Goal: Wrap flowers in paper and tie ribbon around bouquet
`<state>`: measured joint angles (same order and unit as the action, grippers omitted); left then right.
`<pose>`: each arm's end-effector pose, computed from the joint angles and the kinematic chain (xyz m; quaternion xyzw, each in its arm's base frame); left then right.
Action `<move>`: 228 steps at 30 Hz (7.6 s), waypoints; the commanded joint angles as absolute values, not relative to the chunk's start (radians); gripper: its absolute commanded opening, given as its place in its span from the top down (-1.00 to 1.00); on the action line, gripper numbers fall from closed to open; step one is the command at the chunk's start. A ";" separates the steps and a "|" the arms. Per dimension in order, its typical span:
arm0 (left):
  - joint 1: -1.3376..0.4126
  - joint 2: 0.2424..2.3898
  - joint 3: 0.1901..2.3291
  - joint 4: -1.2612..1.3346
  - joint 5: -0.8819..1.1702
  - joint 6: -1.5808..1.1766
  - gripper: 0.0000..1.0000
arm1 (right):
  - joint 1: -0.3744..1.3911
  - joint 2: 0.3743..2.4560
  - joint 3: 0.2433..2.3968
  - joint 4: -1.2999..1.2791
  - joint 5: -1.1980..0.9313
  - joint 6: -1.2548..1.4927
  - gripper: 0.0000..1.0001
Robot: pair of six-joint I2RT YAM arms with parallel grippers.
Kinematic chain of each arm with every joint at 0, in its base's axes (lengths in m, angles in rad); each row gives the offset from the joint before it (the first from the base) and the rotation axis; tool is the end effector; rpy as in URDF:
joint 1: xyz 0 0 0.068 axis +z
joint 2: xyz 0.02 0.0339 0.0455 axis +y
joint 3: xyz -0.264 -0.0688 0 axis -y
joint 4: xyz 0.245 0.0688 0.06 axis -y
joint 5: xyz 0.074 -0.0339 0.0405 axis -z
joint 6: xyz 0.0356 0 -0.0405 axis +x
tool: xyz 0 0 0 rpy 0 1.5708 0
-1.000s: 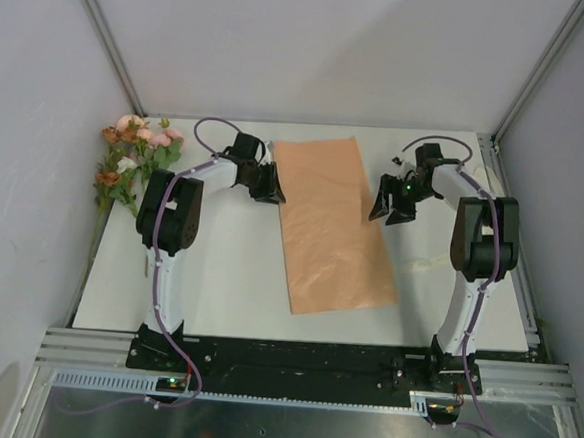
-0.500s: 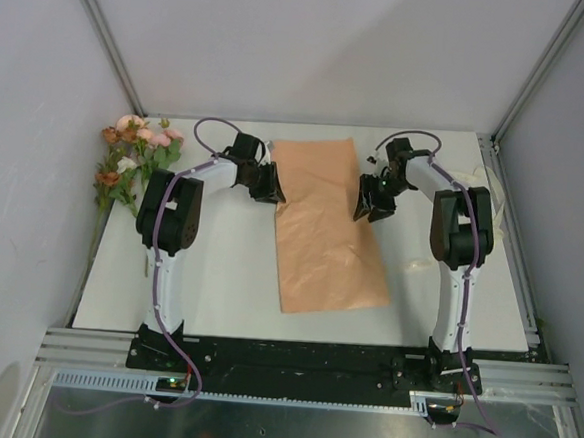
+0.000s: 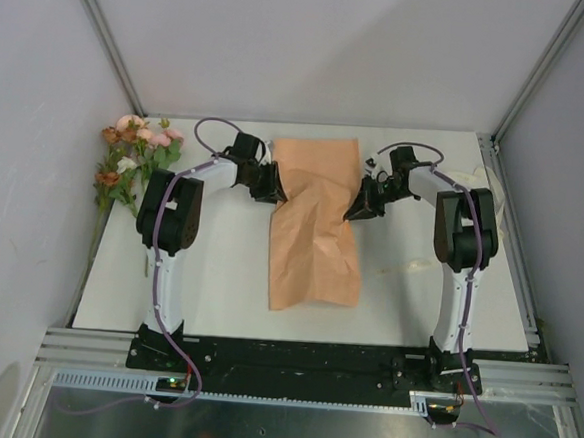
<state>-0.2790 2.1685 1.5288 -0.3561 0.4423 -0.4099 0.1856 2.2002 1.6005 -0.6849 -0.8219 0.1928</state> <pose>0.4367 -0.1410 0.1445 0.0009 0.9377 -0.2914 0.1894 0.4269 0.1067 0.1439 -0.0537 0.9076 0.4129 0.0540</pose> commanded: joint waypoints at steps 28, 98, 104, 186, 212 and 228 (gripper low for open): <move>-0.817 0.999 0.932 -0.387 0.071 0.654 -0.99 | 0.097 1.849 1.234 -0.082 -0.953 0.994 1.00; -1.121 1.301 0.953 0.000 -0.305 0.566 0.97 | 0.203 1.778 1.194 -0.117 -0.907 1.011 0.33; -0.994 1.260 0.986 -0.032 -0.195 0.263 0.99 | 0.125 1.749 1.194 -0.163 -0.947 0.889 -0.94; 0.075 0.902 0.608 -0.730 -0.059 -0.714 0.94 | 0.493 2.110 1.632 -1.064 -0.265 -0.273 0.27; 0.360 0.794 0.931 -0.933 0.399 -0.315 -0.98 | 0.738 2.362 1.907 -1.117 0.005 -0.462 -0.26; 0.330 1.126 1.205 -0.962 0.538 0.058 -0.99 | 0.509 2.227 1.706 -1.078 0.082 -0.604 -0.30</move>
